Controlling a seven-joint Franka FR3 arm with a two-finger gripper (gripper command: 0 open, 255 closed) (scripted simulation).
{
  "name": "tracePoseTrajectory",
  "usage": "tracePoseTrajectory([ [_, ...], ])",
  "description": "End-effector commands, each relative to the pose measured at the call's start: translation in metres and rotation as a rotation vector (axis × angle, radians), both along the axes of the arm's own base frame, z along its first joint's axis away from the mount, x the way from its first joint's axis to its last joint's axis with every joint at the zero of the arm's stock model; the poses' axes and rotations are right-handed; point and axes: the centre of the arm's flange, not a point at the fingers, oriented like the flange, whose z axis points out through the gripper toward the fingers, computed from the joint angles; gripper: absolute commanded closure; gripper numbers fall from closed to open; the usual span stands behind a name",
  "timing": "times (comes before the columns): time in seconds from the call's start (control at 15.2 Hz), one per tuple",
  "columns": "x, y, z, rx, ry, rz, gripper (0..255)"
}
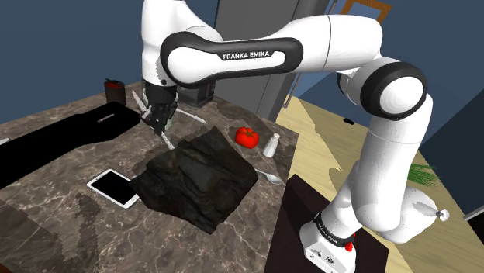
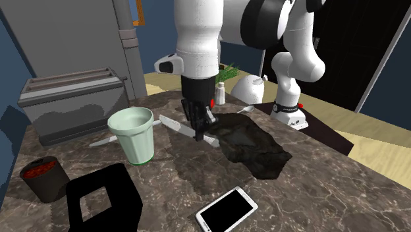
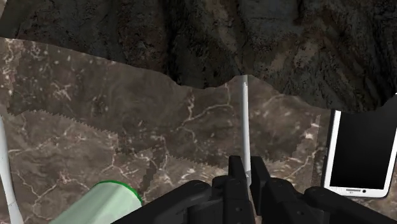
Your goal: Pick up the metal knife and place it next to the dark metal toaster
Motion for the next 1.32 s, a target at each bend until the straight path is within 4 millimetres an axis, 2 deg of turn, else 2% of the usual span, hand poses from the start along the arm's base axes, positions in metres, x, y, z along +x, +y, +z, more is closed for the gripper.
tracePoseTrajectory([
  [0.0, 0.000, -0.001, 0.012, 0.000, 0.000, 0.000, 255],
  [1.25, 0.000, -0.001, 0.112, 0.000, 0.000, 0.000, 255],
])
